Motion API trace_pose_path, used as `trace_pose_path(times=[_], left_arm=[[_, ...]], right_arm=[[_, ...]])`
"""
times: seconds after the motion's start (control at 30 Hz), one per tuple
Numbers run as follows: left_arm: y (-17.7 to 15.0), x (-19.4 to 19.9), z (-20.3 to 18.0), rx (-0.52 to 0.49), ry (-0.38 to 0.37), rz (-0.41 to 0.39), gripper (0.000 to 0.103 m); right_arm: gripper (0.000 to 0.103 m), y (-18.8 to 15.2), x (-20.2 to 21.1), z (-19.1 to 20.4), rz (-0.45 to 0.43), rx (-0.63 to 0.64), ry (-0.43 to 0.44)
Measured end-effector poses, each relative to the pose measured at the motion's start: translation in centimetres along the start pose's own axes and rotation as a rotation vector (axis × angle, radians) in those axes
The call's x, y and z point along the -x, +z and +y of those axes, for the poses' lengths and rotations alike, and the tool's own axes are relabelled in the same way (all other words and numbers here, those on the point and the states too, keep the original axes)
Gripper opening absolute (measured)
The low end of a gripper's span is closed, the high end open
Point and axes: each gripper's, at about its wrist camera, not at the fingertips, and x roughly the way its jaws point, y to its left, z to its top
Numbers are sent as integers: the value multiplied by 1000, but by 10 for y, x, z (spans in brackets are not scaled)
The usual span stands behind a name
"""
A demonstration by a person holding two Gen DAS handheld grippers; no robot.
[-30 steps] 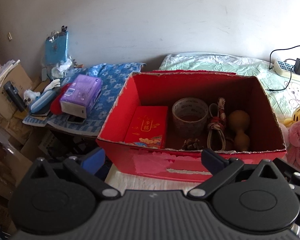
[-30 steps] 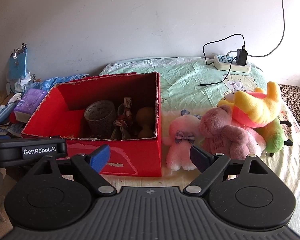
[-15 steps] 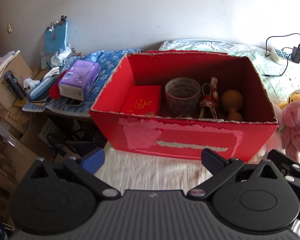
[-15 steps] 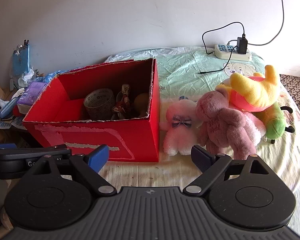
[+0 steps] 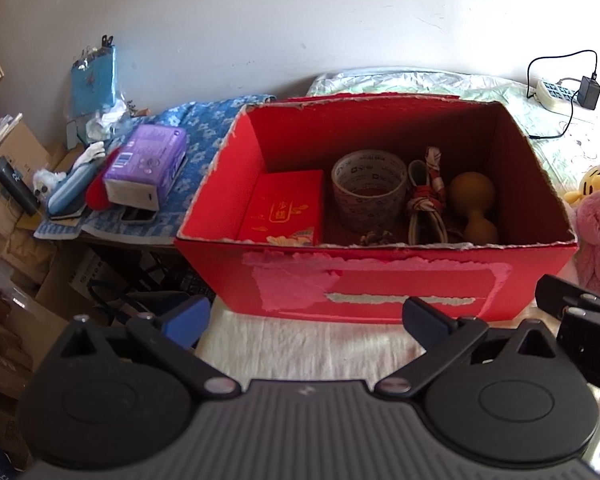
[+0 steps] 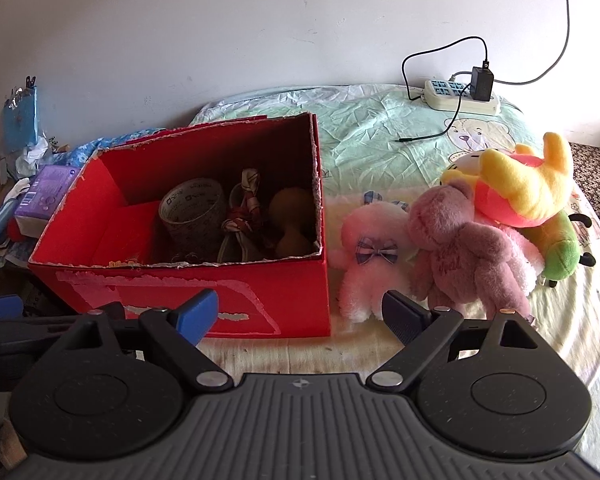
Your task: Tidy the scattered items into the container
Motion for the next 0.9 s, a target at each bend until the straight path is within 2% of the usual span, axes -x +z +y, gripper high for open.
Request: trace_pose_path(times=[0.17, 0.37, 0.53, 0.77, 0.9], left_arm=[[8, -10, 14, 8, -19, 12, 102], [14, -15, 25, -16, -5, -18, 102], [16, -24, 37, -5, -38, -2, 102], [14, -30, 43, -32, -48, -18, 102], [17, -34, 43, -16, -53, -11, 102]], right_arm=[[91, 4, -4, 12, -12, -13, -5], [91, 3, -12, 24, -3, -29, -12], [91, 1, -17, 33, 3, -31, -29], [91, 1, -25, 36, 22, -40, -31], [91, 8, -29, 35, 26, -18, -34]])
